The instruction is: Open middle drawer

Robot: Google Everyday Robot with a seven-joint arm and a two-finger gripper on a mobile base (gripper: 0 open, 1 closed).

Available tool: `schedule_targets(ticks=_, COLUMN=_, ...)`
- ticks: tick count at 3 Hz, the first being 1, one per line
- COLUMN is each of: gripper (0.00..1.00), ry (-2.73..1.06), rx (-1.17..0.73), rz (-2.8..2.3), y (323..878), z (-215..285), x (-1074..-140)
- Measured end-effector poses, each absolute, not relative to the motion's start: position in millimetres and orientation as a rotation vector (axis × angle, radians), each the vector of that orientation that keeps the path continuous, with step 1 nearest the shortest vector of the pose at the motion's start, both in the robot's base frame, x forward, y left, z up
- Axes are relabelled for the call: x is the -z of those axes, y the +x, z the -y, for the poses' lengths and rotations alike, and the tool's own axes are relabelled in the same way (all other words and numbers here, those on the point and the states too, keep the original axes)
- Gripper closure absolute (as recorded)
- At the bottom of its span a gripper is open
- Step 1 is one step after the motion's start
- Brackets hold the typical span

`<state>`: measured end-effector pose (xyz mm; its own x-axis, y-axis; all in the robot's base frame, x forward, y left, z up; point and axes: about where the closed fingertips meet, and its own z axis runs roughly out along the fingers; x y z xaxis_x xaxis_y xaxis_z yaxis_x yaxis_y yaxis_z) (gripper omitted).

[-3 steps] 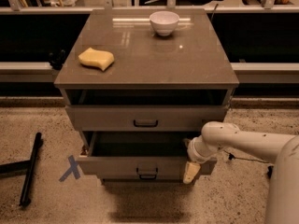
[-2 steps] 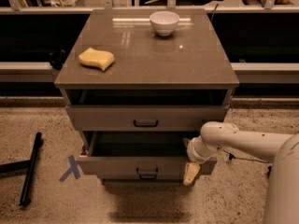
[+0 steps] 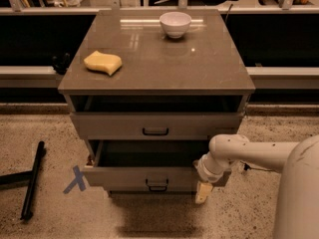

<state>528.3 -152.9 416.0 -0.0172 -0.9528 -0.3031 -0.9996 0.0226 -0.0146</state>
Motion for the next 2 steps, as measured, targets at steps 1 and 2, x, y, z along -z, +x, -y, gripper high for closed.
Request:
schedule_targets(ticks=1, gripper=0.41, ry=-2.077, rx=-0.318, rz=-2.063, y=513.9, z=150.6, x=-414.7)
schedule_targets(ticks=2, gripper=0.64, ry=-2.101, rx=-0.320, rz=-2.051, y=503.7, z=150.6, x=-419.6)
